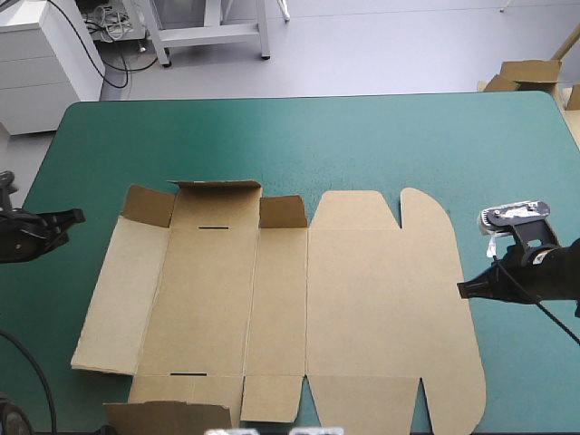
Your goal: Fold the box
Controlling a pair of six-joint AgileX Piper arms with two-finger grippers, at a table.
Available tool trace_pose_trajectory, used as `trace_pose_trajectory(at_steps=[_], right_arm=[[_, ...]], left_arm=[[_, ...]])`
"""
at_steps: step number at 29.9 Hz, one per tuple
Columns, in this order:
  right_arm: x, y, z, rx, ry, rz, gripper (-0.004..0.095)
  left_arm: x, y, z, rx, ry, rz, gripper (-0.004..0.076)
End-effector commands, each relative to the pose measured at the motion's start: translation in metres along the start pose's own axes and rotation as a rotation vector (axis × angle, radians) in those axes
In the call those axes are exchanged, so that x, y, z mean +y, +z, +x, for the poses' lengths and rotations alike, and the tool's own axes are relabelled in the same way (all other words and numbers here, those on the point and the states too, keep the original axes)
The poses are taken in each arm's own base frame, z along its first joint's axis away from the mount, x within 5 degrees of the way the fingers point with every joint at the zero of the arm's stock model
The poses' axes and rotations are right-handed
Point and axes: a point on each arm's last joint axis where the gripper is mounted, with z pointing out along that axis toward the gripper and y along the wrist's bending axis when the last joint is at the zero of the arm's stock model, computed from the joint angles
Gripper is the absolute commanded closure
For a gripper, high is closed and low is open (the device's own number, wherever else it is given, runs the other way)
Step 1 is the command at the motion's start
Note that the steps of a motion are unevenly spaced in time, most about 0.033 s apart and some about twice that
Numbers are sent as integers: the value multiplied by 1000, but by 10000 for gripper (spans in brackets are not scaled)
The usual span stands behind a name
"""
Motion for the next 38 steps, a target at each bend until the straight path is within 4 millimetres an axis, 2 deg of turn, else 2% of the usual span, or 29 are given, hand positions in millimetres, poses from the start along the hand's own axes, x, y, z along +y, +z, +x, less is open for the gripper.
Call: trace_pose_trajectory(at_steps=[1, 4, 7, 11, 16, 19, 23, 25, 28, 32, 38], right_arm=[[0, -9, -5, -67, -6, 15, 914], [0, -9, -6, -70, -14, 17, 915], [-1, -9, -7, -84, -16, 22, 915], [-1, -9, -8, -94, -18, 26, 914], [-1, -9, -8, -94, -27, 27, 915], [-1, -9, -8, -94, -27, 27, 915], [-1, -9, -8, -94, -27, 27, 914], [-1, -9, -8, -94, -27, 27, 915], [-1, -9, -8, -94, -28, 27, 915], [-1, -9, -8, -94, -32, 27, 914], [-1, -9, -8, -94, -32, 27, 915]], left_arm=[[23, -19, -6, -34, -82, 14, 731], [47, -27, 4, 15, -87, -12, 731], [57, -33, 12, 62, -23, -3, 731], [56, -34, 16, 107, 81, 25, 731], [55, -34, 16, 108, 76, 26, 712], [56, -33, 17, 111, 75, 23, 578], [56, -33, 17, 114, 74, 23, 256], [55, -30, 19, 117, 13, 38, 150], [54, -19, 29, 138, -28, 91, 129], [54, 4, 57, 219, -25, 170, 135], [54, 22, 82, 283, 13, 224, 148]])
